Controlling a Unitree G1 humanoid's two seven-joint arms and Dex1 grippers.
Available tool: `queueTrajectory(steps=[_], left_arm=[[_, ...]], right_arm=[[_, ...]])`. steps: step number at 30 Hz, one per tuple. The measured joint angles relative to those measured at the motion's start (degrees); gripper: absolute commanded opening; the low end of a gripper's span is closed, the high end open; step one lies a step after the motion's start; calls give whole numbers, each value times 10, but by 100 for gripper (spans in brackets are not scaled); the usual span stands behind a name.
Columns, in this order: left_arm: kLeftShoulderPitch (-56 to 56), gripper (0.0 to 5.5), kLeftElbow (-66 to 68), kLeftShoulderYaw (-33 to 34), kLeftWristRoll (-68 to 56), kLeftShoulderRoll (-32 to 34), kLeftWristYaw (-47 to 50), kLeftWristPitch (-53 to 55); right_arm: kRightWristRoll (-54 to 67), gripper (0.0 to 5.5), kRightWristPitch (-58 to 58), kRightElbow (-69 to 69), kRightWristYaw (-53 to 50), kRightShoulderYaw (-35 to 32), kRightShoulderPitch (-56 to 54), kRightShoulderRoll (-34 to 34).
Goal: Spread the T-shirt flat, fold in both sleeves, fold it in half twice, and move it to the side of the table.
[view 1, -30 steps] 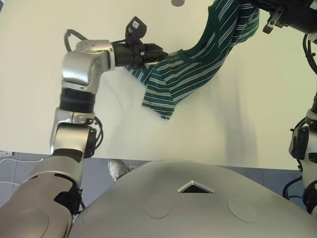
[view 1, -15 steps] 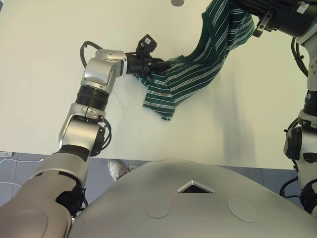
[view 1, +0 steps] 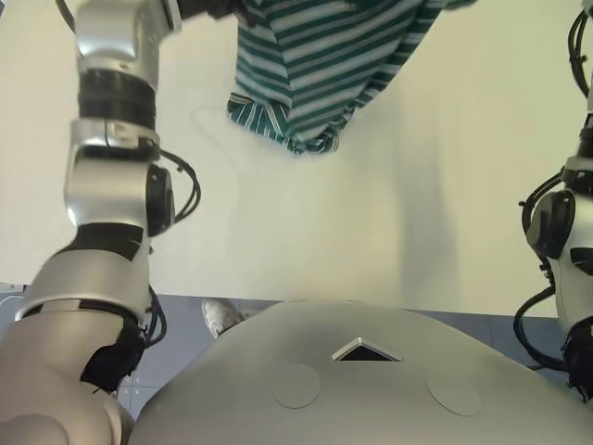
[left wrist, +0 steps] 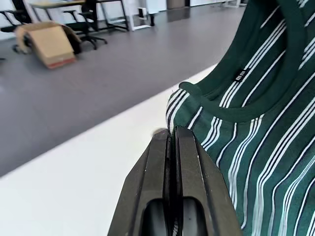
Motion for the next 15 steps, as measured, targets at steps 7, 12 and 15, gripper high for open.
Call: queueTrajectory(steps=[7,12,15], left_arm=[[-245,5,252,37,64,43,172,-130],[-319,5,286,59,89,54,234,-148],[-330,5,290,61,109,54,240,-154]], right_arm=[[-148,0,-144,380,-114,53,-304,30],[-232,0,-200,480,-198,90,-395,30],[-257,0,-218,496,-223,93,-404,31]])
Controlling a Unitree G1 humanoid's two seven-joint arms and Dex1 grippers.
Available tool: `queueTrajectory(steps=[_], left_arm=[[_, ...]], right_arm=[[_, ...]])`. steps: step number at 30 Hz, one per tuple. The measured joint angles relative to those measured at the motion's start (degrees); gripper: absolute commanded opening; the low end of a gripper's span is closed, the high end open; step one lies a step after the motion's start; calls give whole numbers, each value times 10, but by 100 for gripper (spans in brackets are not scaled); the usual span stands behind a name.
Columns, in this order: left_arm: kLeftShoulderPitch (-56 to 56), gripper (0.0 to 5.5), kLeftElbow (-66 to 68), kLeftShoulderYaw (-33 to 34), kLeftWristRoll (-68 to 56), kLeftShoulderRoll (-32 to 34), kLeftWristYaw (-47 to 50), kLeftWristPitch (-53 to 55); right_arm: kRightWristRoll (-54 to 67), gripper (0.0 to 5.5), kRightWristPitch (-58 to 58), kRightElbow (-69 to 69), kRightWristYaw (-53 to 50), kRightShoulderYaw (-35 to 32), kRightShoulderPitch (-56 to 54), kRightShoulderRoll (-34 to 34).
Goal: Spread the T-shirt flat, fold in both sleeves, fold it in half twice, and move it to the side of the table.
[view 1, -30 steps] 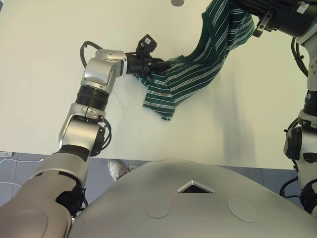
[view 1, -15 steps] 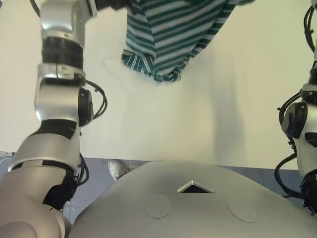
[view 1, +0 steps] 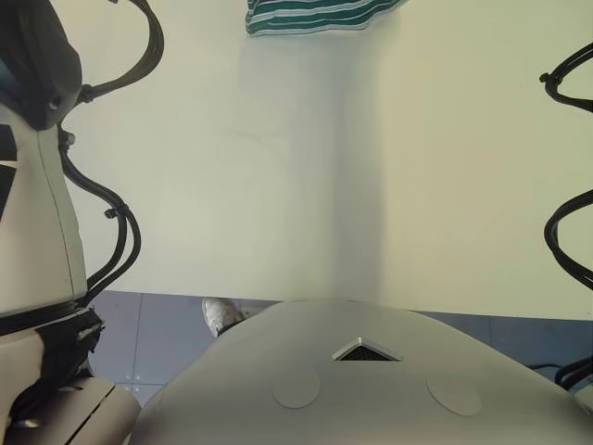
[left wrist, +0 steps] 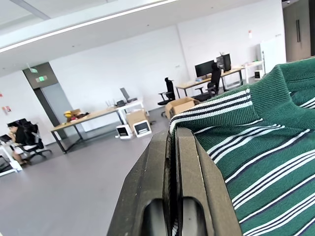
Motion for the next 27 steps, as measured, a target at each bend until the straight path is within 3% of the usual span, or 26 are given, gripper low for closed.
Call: queueTrajectory(steps=[4,8,10,13,16,19,25,27], left_arm=[[-1,5,0,-4,14,13,-103,1],[3,5,-19,-8,1,37,-334,49],[38,5,-63,-19,-12,49,-489,118],[140,5,-229,-53,-87,106,-595,230],[303,5,-421,-74,-169,191,-638,298],[458,5,-596,-96,-198,239,-662,326],[785,5,-973,-171,-188,291,-633,337],[901,48,-1095,-229,-112,346,-585,320]], right_arm=[[-6,0,-43,2,79,2,3,-2],[26,0,-75,-38,280,-3,45,-33],[74,0,-44,-109,431,-7,114,-72],[157,0,63,-270,568,-7,251,-158],[265,0,159,-449,639,-6,453,-256],[313,0,224,-626,665,1,633,-286],[302,0,290,-925,611,24,930,-300],[258,0,307,-1023,569,25,1003,-334]])
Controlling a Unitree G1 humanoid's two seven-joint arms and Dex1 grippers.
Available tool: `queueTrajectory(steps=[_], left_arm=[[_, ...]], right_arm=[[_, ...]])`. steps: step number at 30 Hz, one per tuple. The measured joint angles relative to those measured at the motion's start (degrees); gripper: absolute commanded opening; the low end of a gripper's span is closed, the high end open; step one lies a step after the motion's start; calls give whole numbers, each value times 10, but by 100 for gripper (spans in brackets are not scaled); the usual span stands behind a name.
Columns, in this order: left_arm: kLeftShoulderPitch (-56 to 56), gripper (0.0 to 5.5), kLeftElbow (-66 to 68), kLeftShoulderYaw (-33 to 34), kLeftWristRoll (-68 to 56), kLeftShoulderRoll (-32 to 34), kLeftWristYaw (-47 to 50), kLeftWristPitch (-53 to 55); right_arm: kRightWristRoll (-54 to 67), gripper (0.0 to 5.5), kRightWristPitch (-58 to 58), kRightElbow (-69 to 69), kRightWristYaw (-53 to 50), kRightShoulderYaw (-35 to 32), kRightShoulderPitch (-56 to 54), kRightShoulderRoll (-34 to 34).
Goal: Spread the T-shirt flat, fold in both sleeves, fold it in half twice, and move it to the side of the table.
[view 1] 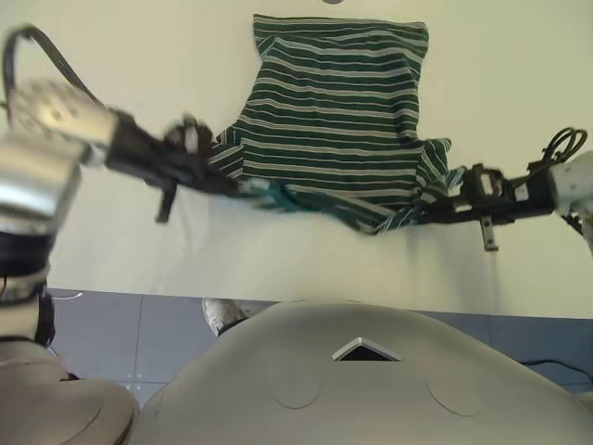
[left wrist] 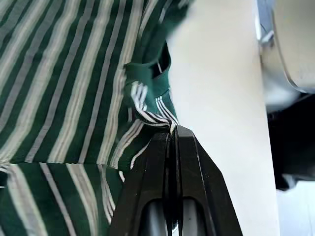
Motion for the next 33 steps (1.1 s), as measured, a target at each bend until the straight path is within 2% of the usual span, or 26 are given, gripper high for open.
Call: queueTrajectory(steps=[1,2,4,5,6,10,12,14,16,18,20,23,26,32,33], left_arm=[[31,72,-18,-11,29,16,18,-12],[52,88,-23,-20,52,31,31,-22],[68,125,-27,-24,70,44,42,-35],[89,126,-32,-23,72,66,40,-45],[100,126,-36,-20,71,77,36,-51],[125,126,-48,66,-17,93,14,-62],[105,126,-39,125,-90,82,8,-38],[48,126,-14,175,-196,49,14,40],[-3,126,53,190,-214,12,75,103],[-17,145,124,186,-200,-19,134,140],[-13,180,178,184,-183,-44,173,143],[-6,183,230,187,-180,-67,197,143],[17,183,245,190,-180,-71,206,143],[62,183,278,164,-169,-90,206,122],[61,169,291,158,-167,-97,207,112]], right_arm=[[-18,0,3,-17,-12,-1,18,-11],[-28,33,7,-23,-19,-1,27,-14],[-35,66,13,-28,-24,-2,33,-20],[-32,90,16,-30,-19,-6,40,-33],[-27,90,16,-31,-11,-12,45,-40],[62,90,33,-37,60,-71,78,-79],[155,90,78,-31,77,-110,37,-75],[275,90,155,-3,71,-153,-52,-59],[329,90,213,51,10,-149,-167,3],[287,51,230,111,-95,-86,-251,104],[180,9,188,203,-200,-9,-306,205],[67,1,116,350,-315,57,-351,325],[-23,1,31,519,-398,76,-400,384],[-124,1,-104,773,-475,76,-491,434],[-129,0,-118,795,-479,75,-499,440]])
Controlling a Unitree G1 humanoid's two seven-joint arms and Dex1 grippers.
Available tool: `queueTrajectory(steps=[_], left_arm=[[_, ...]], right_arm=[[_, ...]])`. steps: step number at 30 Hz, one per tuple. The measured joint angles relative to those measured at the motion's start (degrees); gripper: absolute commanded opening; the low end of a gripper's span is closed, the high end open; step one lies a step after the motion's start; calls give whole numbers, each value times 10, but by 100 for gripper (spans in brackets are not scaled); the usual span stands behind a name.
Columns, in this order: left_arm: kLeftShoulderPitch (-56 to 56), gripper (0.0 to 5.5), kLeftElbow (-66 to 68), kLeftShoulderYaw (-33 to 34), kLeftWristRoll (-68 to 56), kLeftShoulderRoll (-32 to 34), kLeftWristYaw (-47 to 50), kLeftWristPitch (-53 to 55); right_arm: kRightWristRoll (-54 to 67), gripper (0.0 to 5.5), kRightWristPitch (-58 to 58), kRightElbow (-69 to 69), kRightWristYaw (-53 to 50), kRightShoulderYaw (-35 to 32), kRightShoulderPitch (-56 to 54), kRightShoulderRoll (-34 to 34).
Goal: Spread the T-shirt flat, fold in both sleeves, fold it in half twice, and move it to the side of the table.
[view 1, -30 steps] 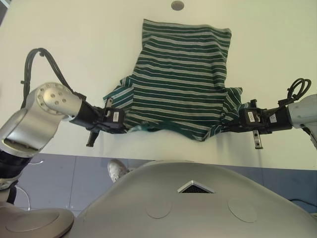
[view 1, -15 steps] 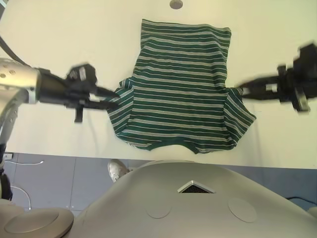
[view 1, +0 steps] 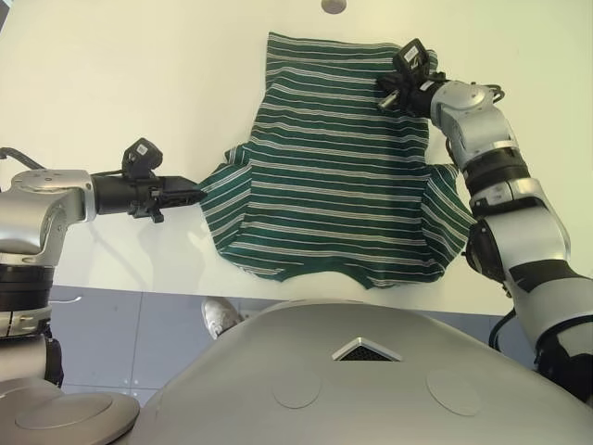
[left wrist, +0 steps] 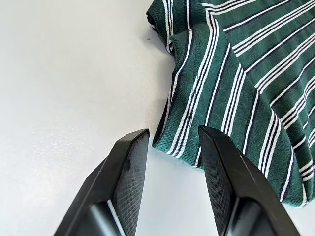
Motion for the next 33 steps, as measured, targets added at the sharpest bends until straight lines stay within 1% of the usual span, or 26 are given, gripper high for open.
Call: queueTrajectory(steps=[3,5,9,11,13,15,17,20,23,25,27,29,31,32,33], left_arm=[[-2,121,15,-3,0,-23,2,-20],[8,68,11,-3,-8,-24,-7,-23],[25,5,12,-2,-24,-22,-35,-21],[17,5,22,12,-38,-28,-34,-6],[10,5,21,41,-78,-42,-28,39],[-8,5,-17,71,-127,-46,-29,77],[-15,5,-82,71,-161,-57,-23,106],[-29,5,-154,28,-173,-101,24,125],[-45,5,-173,-36,-152,-163,83,128],[-52,42,-158,-76,-120,-185,116,124],[-53,76,-135,-100,-93,-199,139,115],[-50,111,-127,-109,-81,-208,148,110],[-29,148,-147,-112,-80,-204,147,98],[-23,151,-156,-113,-79,-200,147,91],[-12,153,-173,-112,-75,-189,146,86]], right_arm=[[-17,0,-34,35,6,-7,-8,10],[-22,0,-46,47,12,-10,-13,15],[-27,0,-57,59,17,-21,-16,20],[-34,0,-58,60,19,-24,-17,21],[-42,0,-61,58,21,-26,-18,21],[-48,0,-61,52,27,-23,-18,21],[-61,0,-57,27,47,-16,-10,19],[-65,0,-46,-15,58,-11,7,16],[-62,0,-17,-66,61,-24,26,13],[-44,0,13,-117,61,-45,42,5],[-20,0,55,-177,59,-79,59,-3],[11,34,102,-236,57,-116,74,-8],[57,75,166,-327,61,-167,98,-33],[76,81,196,-369,66,-184,113,-48],[107,105,245,-440,88,-205,150,-73]])
